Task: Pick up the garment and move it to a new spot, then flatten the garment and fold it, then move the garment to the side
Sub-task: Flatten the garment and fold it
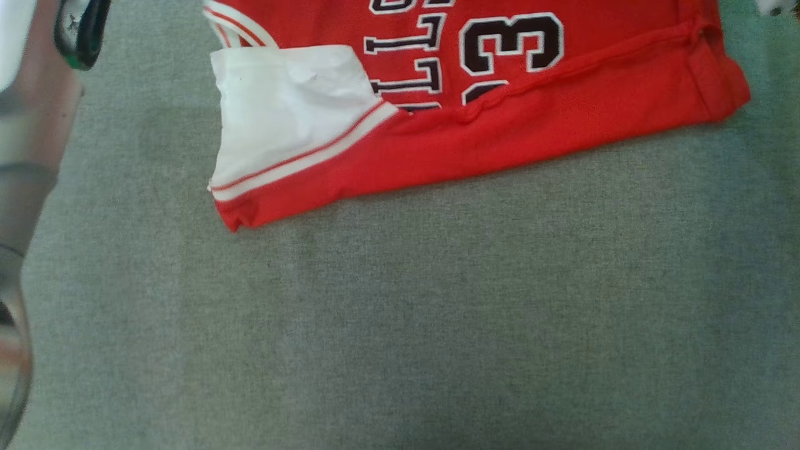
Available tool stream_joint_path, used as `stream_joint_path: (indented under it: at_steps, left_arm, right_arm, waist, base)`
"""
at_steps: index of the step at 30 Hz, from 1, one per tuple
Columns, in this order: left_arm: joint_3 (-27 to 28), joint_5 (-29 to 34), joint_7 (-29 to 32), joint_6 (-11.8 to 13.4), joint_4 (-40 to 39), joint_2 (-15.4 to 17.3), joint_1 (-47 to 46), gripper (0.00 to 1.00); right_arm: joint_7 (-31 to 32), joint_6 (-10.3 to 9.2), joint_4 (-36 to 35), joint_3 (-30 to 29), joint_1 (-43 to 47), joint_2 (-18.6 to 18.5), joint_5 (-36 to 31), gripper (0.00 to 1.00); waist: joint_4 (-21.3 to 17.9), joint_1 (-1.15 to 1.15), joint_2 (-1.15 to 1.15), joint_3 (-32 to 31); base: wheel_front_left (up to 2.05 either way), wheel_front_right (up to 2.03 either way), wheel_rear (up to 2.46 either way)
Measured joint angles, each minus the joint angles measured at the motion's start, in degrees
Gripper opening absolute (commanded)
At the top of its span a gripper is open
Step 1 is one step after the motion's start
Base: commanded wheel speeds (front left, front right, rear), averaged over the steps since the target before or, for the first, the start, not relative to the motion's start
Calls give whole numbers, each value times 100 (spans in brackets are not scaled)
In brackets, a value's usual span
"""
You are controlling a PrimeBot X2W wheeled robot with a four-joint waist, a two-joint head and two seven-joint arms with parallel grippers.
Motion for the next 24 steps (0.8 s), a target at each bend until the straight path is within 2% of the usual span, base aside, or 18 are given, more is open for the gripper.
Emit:
stream_joint_path:
  at_steps: [8,13,15,19,22,24]
  left_arm:
    - [-27,-19,-544,-398,724,-322,27,0]
    - [-112,-193,-631,-589,782,-349,531,0]
    - [-247,-341,-532,-656,658,-358,897,0]
    - [-442,-626,-154,-704,219,-280,1380,0]
    - [-879,-461,109,-705,-256,9,1739,0]
    - [-962,-557,321,-706,-559,159,2039,0]
  right_arm:
    - [-376,0,371,478,116,-8,414,0]
    - [-426,0,412,877,582,-185,772,0]
    - [-436,0,405,1144,833,-371,969,0]
    - [-416,0,319,1469,1073,-692,1223,0]
    - [-265,0,167,1788,1285,-938,1440,0]
    - [-144,0,33,1993,1478,-1070,1646,0]
  waist:
    - [80,-2,0,-177]
    - [162,-2,0,-463]
    - [232,-3,0,-666]
    - [351,-3,0,-931]
    - [454,-4,0,-1098]
    - [523,-4,1,-1182]
  base:
    - [0,0,0]
    - [0,0,0]
    - [0,0,0]
    - [0,0,0]
    - [0,0,0]
    - [0,0,0]
